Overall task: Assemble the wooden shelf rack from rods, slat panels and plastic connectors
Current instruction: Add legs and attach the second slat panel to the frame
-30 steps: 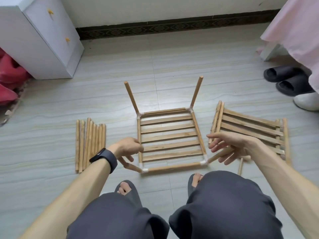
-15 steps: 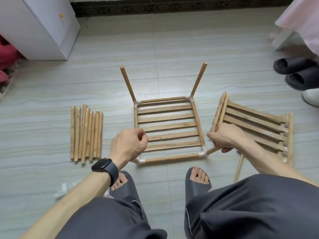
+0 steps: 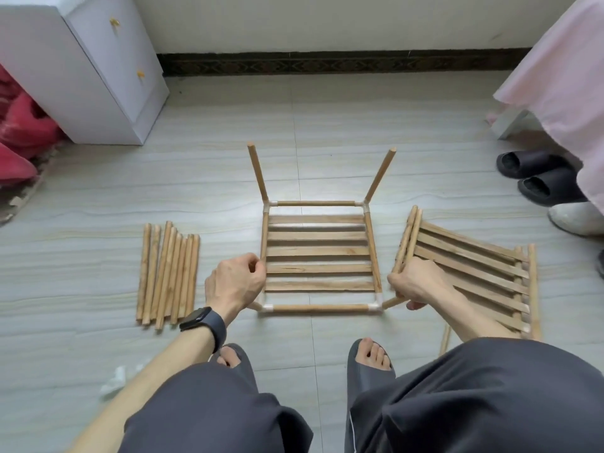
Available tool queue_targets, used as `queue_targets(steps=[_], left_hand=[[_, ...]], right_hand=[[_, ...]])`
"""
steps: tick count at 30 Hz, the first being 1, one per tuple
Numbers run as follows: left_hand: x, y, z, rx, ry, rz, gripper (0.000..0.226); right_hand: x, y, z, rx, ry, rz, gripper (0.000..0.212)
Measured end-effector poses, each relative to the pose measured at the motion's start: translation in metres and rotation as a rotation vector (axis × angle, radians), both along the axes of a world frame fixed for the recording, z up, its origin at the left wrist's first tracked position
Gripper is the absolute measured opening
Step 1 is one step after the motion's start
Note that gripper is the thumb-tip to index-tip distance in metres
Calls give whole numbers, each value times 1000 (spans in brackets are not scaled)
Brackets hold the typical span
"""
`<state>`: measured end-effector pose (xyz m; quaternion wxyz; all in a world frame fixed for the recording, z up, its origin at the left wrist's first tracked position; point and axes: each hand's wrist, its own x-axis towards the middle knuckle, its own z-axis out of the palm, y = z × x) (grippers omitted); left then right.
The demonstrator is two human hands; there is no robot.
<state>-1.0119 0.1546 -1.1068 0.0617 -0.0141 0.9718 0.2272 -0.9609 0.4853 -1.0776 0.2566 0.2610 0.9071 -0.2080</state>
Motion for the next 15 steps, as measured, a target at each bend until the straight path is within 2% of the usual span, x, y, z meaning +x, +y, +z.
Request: queue_targets(steps=[3, 7, 9, 12, 15], left_hand=[[-1, -5, 7, 61, -40, 21, 32], [3, -15, 12, -24, -75, -73, 30], [2, -22, 12, -54, -107, -91, 25], [2, -28, 12, -166, -134, -111, 31], [3, -25, 11, -232, -122, -108, 31]], right_hand=[[-1, 1, 3, -40, 65, -40, 35], [-8, 10, 7, -213, 171, -197, 42], [-9, 15, 8, -230, 210, -212, 40], [-8, 16, 4, -2, 236, -85, 31], [-10, 10, -9, 212, 175, 69, 26]])
